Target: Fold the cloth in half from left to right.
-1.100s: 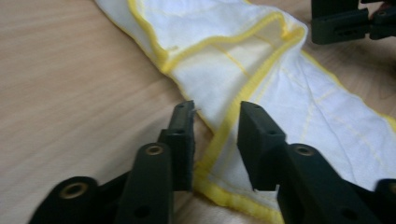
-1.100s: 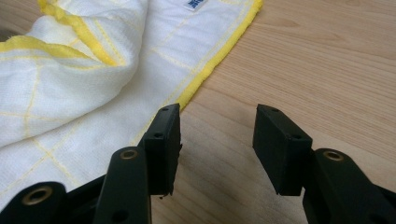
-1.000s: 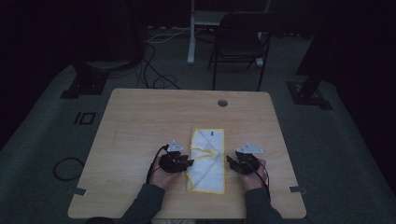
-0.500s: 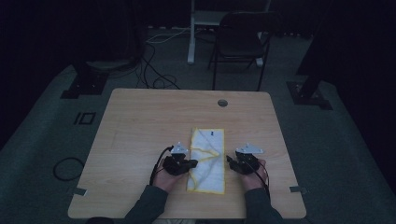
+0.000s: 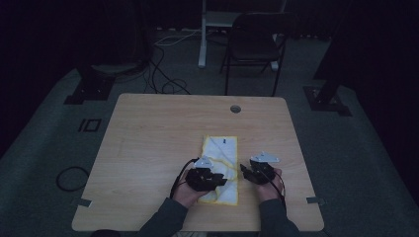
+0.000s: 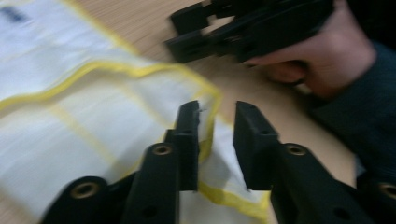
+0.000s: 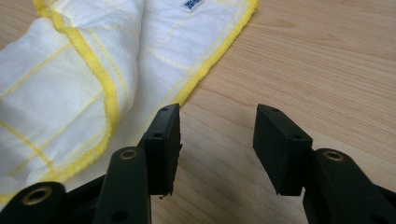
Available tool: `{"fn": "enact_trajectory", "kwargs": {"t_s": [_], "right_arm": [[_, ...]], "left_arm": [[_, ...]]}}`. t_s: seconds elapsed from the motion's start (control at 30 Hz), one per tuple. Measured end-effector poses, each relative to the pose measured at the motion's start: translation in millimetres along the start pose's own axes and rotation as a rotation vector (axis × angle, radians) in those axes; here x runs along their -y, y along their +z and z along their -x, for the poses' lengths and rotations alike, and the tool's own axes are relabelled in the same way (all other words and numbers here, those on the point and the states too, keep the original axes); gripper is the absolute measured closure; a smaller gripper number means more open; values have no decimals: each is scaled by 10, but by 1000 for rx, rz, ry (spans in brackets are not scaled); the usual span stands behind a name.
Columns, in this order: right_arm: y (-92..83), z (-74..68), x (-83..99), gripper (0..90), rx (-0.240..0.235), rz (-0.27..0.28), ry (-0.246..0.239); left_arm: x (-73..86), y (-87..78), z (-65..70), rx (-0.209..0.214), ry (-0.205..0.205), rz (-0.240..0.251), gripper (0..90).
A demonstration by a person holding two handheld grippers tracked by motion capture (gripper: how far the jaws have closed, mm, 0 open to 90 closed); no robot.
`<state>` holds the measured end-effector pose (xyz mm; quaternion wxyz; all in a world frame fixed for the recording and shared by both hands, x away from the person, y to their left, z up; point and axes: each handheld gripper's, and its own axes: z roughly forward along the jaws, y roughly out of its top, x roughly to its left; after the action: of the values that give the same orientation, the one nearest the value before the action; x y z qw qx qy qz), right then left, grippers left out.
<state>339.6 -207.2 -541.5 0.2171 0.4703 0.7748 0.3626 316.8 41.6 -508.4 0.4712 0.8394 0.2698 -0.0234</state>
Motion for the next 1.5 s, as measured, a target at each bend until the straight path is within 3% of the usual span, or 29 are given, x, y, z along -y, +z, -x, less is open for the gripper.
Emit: {"fn": "enact_trajectory", "kwargs": {"t_s": [0.3,0.63,0.8,1.1,1.3,1.5], "right_arm": [[-6,-16,-6,514,-1,8,-3],[-56,-74,-54,513,-25,44,-19],[-67,-160,-101,512,-49,59,-54],[-45,-302,-224,509,-91,68,-136],[27,-450,-326,512,-147,66,-208],[106,-605,-446,547,-192,87,-273]], "left_arm": [[-30,-136,30,-3,18,53,647],[108,-171,-56,-104,28,5,658],[242,-195,-161,-162,16,-25,685],[407,-201,-281,-220,-13,-62,718],[441,-193,-313,-227,-26,-62,787],[472,-193,-338,-209,-45,-50,784]]}}
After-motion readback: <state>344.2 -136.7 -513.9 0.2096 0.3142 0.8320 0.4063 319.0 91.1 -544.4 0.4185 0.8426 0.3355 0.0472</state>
